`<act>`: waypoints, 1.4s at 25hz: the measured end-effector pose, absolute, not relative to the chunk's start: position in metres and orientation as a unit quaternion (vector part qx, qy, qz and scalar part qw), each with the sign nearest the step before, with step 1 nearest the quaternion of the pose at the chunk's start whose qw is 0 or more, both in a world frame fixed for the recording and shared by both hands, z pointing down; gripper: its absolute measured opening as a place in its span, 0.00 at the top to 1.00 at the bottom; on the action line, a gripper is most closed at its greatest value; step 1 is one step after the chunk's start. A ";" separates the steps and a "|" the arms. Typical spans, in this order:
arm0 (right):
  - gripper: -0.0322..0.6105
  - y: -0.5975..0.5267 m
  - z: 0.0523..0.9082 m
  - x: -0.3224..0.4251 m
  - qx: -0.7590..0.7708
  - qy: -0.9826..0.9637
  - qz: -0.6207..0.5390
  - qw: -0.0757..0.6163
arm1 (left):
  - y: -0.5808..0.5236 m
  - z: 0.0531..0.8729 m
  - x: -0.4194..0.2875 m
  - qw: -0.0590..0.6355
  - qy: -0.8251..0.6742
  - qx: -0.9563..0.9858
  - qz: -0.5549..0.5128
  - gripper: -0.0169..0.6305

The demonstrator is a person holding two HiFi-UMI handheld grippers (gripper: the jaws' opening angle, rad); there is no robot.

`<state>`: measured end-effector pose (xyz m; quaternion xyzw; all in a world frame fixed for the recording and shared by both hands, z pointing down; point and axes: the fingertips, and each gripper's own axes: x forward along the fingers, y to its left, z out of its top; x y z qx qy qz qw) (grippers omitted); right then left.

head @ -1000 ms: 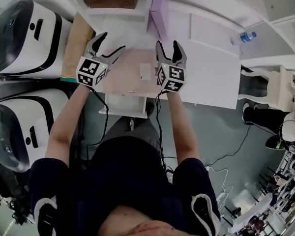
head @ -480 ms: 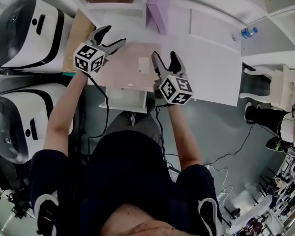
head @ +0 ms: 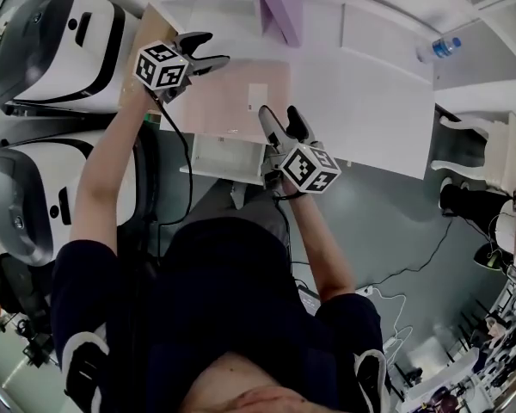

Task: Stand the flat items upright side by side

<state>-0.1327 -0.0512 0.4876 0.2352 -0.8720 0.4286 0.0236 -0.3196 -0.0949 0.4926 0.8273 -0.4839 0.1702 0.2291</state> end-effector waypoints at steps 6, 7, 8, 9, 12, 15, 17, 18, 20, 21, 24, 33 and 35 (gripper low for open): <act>0.39 -0.016 0.519 -0.132 0.245 -0.827 0.506 0.004 | -0.086 0.525 -0.310 0.281 -0.378 0.853 0.224 0.39; 0.39 -0.009 0.525 -0.133 0.248 -0.819 0.517 -0.001 | -0.083 0.532 -0.310 0.288 -0.360 0.856 0.235 0.39; 0.39 -0.004 0.530 -0.134 0.252 -0.810 0.529 -0.007 | -0.082 0.539 -0.310 0.293 -0.346 0.857 0.245 0.39; 0.39 0.001 0.536 -0.136 0.257 -0.801 0.541 -0.015 | -0.082 0.546 -0.312 0.297 -0.332 0.858 0.255 0.39; 0.39 0.014 0.558 -0.143 0.276 -0.767 0.578 -0.035 | -0.083 0.566 -0.316 0.308 -0.291 0.860 0.284 0.39; 0.39 0.024 0.580 -0.149 0.303 -0.740 0.598 -0.049 | -0.084 0.582 -0.316 0.318 -0.246 0.860 0.314 0.39; 0.39 0.031 0.593 -0.152 0.321 -0.726 0.606 -0.056 | -0.084 0.593 -0.316 0.323 -0.217 0.859 0.333 0.39; 0.39 0.034 0.599 -0.155 0.328 -0.718 0.611 -0.061 | -0.084 0.599 -0.317 0.328 -0.203 0.857 0.341 0.39; 0.39 0.038 0.610 -0.160 0.344 -0.704 0.617 -0.073 | -0.087 0.609 -0.321 0.336 -0.181 0.855 0.353 0.39; 0.39 0.040 0.615 -0.162 0.352 -0.699 0.618 -0.076 | -0.089 0.614 -0.322 0.338 -0.172 0.854 0.357 0.39; 0.39 0.042 0.629 -0.164 0.376 -0.685 0.618 -0.089 | -0.093 0.626 -0.321 0.340 -0.146 0.853 0.368 0.39; 0.39 0.038 0.657 -0.166 0.406 -0.647 0.634 -0.120 | -0.092 0.657 -0.312 0.358 -0.081 0.840 0.400 0.39; 0.39 0.037 0.661 -0.167 0.408 -0.639 0.640 -0.124 | -0.093 0.662 -0.312 0.361 -0.076 0.837 0.405 0.39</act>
